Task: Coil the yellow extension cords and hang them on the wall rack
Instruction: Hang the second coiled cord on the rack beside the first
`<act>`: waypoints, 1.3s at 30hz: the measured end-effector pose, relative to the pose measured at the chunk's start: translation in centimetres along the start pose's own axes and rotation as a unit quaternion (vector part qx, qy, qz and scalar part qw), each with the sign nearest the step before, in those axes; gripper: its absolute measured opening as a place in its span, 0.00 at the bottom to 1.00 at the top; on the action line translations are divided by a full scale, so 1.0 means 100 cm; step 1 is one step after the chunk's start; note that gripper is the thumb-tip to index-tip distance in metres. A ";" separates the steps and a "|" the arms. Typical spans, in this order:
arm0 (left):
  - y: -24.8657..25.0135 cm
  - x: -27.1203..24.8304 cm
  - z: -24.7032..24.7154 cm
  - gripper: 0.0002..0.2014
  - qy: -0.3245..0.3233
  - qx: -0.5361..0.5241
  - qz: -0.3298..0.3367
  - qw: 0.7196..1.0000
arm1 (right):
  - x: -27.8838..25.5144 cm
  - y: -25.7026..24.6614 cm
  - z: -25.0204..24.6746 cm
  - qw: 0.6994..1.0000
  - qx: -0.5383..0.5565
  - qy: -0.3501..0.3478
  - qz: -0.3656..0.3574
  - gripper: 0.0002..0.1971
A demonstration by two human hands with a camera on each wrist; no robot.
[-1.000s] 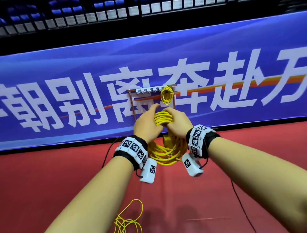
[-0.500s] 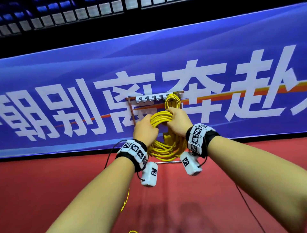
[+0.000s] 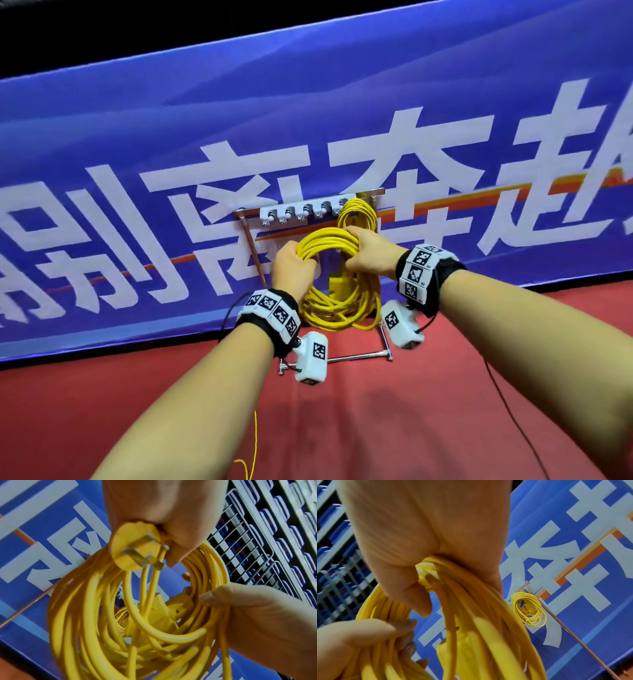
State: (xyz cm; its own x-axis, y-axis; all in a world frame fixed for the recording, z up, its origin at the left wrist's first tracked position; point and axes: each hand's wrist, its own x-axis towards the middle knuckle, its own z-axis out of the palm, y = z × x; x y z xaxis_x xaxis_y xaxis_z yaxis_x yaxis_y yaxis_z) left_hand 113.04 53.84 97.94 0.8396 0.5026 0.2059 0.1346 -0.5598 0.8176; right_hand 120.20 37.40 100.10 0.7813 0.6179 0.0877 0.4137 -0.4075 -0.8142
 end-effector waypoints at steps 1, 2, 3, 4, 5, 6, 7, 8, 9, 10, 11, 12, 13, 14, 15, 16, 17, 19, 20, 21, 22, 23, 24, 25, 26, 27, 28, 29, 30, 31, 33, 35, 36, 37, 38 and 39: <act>-0.003 0.023 0.002 0.13 -0.006 0.003 0.003 1.000 | 0.021 0.005 -0.001 1.000 0.002 -0.011 0.006 0.27; -0.007 0.045 0.003 0.14 -0.012 0.010 0.008 1.000 | 0.041 0.010 -0.002 1.000 0.008 -0.020 0.014 0.30; -0.010 0.065 0.006 0.14 -0.018 0.013 0.014 1.000 | 0.058 0.017 -0.002 0.999 0.020 -0.024 0.022 0.33; -0.014 0.085 0.010 0.14 -0.024 0.012 0.018 0.999 | 0.074 0.024 -0.003 0.999 0.032 -0.023 0.027 0.35; -0.019 0.104 0.016 0.13 -0.027 0.006 0.016 0.999 | 0.090 0.033 -0.003 0.998 0.046 -0.018 0.034 0.36; -0.023 0.121 0.021 0.12 -0.032 -0.002 0.013 0.999 | 0.103 0.039 -0.004 0.997 0.059 -0.010 0.043 0.35; -0.028 0.136 0.028 0.11 -0.038 -0.008 0.008 0.999 | 0.116 0.045 -0.004 0.996 0.075 -0.005 0.051 0.33; -0.034 0.149 0.034 0.08 -0.044 -0.014 0.006 0.999 | 0.128 0.051 -0.005 0.995 0.085 -0.007 0.056 0.30; -0.040 0.164 0.042 0.06 -0.046 -0.020 0.003 0.999 | 0.142 0.059 -0.005 0.993 0.095 -0.014 0.063 0.28; -0.045 0.177 0.049 0.04 -0.045 -0.028 -0.001 0.999 | 0.154 0.065 -0.006 0.991 0.115 -0.021 0.070 0.26; -0.050 0.192 0.058 0.04 -0.042 -0.035 -0.003 0.999 | 0.167 0.074 -0.007 0.985 0.145 -0.026 0.087 0.27; -0.054 0.207 0.067 0.04 -0.041 -0.039 -0.004 0.998 | 0.181 0.086 -0.007 0.978 0.179 -0.027 0.105 0.30; -0.056 0.220 0.076 0.04 -0.042 -0.040 -0.005 0.998 | 0.193 0.096 -0.008 0.970 0.208 -0.027 0.122 0.31; -0.058 0.234 0.085 0.04 -0.043 -0.038 -0.007 0.998 | 0.206 0.107 -0.009 0.965 0.227 -0.027 0.131 0.31; -0.059 0.249 0.095 0.06 -0.040 -0.034 -0.012 0.999 | 0.221 0.119 -0.010 0.961 0.238 -0.031 0.134 0.32; -0.060 0.263 0.104 0.09 -0.036 -0.029 -0.016 0.999 | 0.236 0.131 -0.013 0.959 0.250 -0.041 0.127 0.33; -0.063 0.278 0.113 0.10 -0.034 -0.022 -0.020 0.999 | 0.251 0.142 -0.015 0.957 0.256 -0.055 0.122 0.32; -0.068 0.306 0.129 0.10 -0.031 -0.009 -0.035 0.999 | 0.282 0.165 -0.020 0.957 0.254 -0.079 0.117 0.32; -0.073 0.320 0.137 0.09 -0.033 -0.006 -0.046 0.998 | 0.298 0.176 -0.022 0.957 0.251 -0.087 0.120 0.32; -0.080 0.334 0.144 0.07 -0.032 -0.006 -0.060 0.998 | 0.313 0.185 -0.023 0.957 0.246 -0.089 0.124 0.30; -0.087 0.349 0.151 0.05 -0.028 -0.011 -0.075 0.997 | 0.329 0.195 -0.022 0.959 0.242 -0.084 0.123 0.27; -0.094 0.362 0.158 0.05 -0.022 -0.015 -0.088 0.996 | 0.345 0.204 -0.020 0.960 0.238 -0.073 0.125 0.21; -0.101 0.372 0.164 0.06 -0.018 -0.016 -0.095 0.995 | 0.360 0.212 -0.017 0.962 0.237 -0.058 0.126 0.16; -0.109 0.381 0.170 0.06 -0.017 -0.013 -0.099 0.995 | 0.373 0.218 -0.012 0.963 0.231 -0.043 0.130 0.13; -0.116 0.389 0.176 0.06 -0.017 -0.010 -0.102 0.995 | 0.385 0.227 -0.007 0.965 0.223 -0.028 0.135 0.11; -0.123 0.396 0.182 0.07 -0.016 -0.011 -0.108 0.994 | 0.396 0.235 -0.001 0.966 0.215 -0.017 0.141 0.11; -0.133 0.401 0.188 0.07 -0.016 -0.014 -0.116 0.993 | 0.405 0.244 0.005 0.967 0.209 -0.009 0.148 0.09; -0.142 0.406 0.195 0.07 -0.017 -0.021 -0.125 0.992 | 0.414 0.253 0.010 0.967 0.202 0.001 0.157 0.08; -0.151 0.411 0.202 0.07 -0.021 -0.031 -0.135 0.990 | 0.421 0.262 0.016 0.967 0.194 0.013 0.164 0.08; -0.160 0.415 0.209 0.07 -0.021 -0.038 -0.143 0.989 | 0.428 0.268 0.020 0.968 0.185 0.024 0.167 0.09; -0.176 0.426 0.221 0.08 -0.023 -0.035 -0.148 0.988 | 0.442 0.282 0.029 0.971 0.161 0.049 0.172 0.09; -0.187 0.434 0.231 0.08 -0.031 -0.027 -0.137 0.990 | 0.450 0.294 0.037 0.970 0.145 0.082 0.178 0.08; -0.192 0.439 0.235 0.08 -0.034 -0.022 -0.131 0.991 | 0.455 0.299 0.040 0.967 0.144 0.102 0.183 0.07; -0.195 0.444 0.239 0.07 -0.034 -0.016 -0.125 0.991 | 0.459 0.302 0.043 0.963 0.151 0.119 0.188 0.06; -0.200 0.451 0.243 0.08 -0.036 -0.014 -0.127 0.991 | 0.463 0.306 0.046 0.958 0.163 0.131 0.194 0.05; -0.205 0.456 0.247 0.08 -0.038 -0.019 -0.131 0.990 | 0.467 0.308 0.048 0.954 0.173 0.145 0.196 0.04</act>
State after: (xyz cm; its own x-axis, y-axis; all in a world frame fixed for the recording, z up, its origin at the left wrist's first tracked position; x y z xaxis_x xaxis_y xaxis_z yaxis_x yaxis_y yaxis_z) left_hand 161.53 71.98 77.25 0.8156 0.5759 -0.0567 0.3350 -0.3898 0.8578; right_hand 167.20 56.98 76.32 0.9616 0.2315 -0.1477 -0.0762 -0.2920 -0.9534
